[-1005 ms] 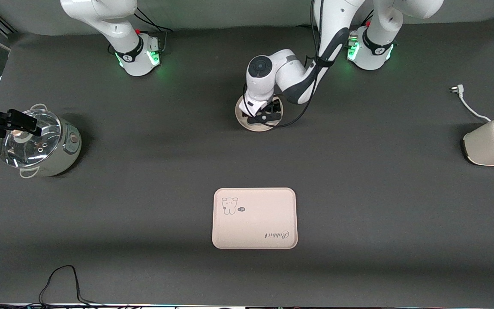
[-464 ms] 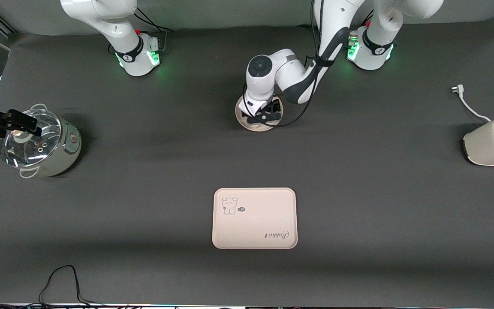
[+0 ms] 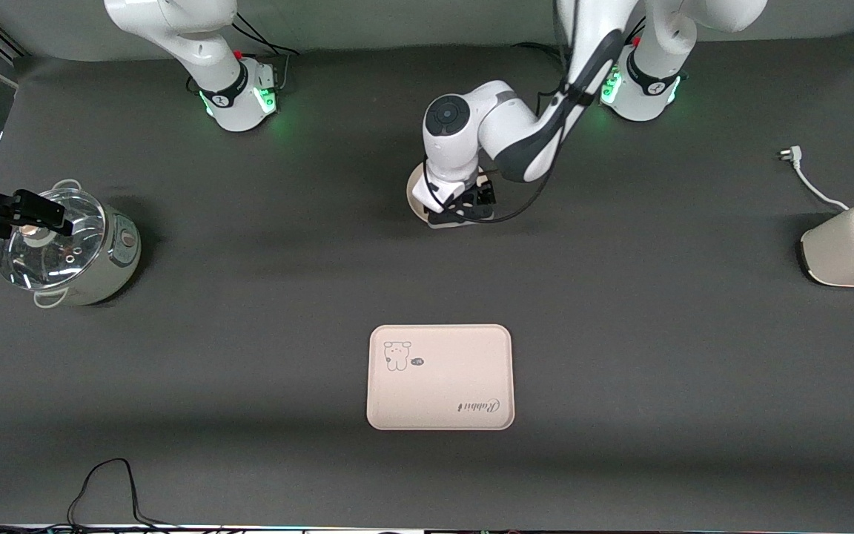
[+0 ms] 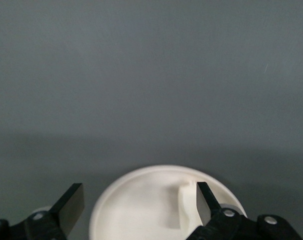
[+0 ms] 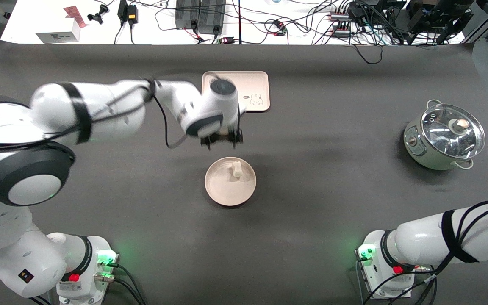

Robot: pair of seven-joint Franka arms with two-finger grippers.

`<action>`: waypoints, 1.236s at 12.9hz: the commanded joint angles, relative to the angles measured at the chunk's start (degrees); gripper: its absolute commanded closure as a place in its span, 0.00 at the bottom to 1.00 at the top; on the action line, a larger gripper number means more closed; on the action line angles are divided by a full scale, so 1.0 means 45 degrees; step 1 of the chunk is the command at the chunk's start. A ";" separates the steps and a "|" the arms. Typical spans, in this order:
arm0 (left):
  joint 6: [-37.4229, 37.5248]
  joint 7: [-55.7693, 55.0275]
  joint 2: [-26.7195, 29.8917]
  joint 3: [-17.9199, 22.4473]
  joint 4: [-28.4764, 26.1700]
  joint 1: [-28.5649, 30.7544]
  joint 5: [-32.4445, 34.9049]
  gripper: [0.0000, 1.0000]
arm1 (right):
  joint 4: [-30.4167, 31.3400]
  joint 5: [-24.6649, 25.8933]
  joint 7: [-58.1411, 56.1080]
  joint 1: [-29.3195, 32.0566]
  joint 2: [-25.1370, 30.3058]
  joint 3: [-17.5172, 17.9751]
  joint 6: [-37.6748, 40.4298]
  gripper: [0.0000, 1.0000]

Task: Place bun in plate and plate on tray
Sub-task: 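Raise the left gripper away while the right gripper moves toward the plate, then lower the right gripper to the plate rim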

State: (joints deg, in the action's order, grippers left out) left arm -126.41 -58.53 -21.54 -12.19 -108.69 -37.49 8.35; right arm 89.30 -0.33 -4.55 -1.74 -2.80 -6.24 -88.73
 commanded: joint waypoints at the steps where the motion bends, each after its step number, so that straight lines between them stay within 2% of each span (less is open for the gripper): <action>1: 0.2029 0.2877 0.0878 -0.0045 0.1375 0.1879 0.0039 0.00 | 0.0331 -0.0220 0.0093 -0.0140 0.0172 0.0000 -0.0047 0.00; 5: 0.5622 0.7685 0.1290 -0.0045 0.4536 0.5354 -0.0545 0.00 | 0.0760 -0.0240 0.0756 -0.1757 0.0581 0.0020 -0.0047 0.00; 7: 0.6622 0.9171 0.1658 -0.0045 0.5499 0.6763 -0.0839 0.00 | 0.0995 -0.0279 0.1940 -0.2927 0.0894 0.0020 -0.0047 0.00; 9: 0.6802 1.0462 0.2420 -0.0026 0.5424 0.8051 -0.0879 0.00 | 0.0976 -0.0298 0.3794 -0.4643 0.0935 0.0020 -0.0067 0.00; 12: 0.7657 1.0779 0.3066 -0.0026 0.5501 0.9089 -0.0996 0.00 | 0.0976 -0.0631 0.7444 -0.7552 0.0915 0.0020 -0.0494 0.00; 14: 0.7856 1.2234 0.3630 0.0265 0.5405 0.9733 -0.1151 0.00 | 0.0859 -0.0650 0.9732 -0.9350 0.0779 0.0020 -0.0885 0.00; 16: 0.7468 1.2967 0.4567 0.0909 0.4317 0.9777 -0.1425 0.00 | 0.0801 -0.0650 1.1123 -1.0682 0.0720 0.0040 -0.1140 0.00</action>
State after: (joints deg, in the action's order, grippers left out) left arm -91.96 -3.89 -6.12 -9.99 -83.92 5.59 3.69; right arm 92.31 -2.71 40.40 -45.86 -0.12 -5.22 -92.49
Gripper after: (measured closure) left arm 0.000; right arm 0.000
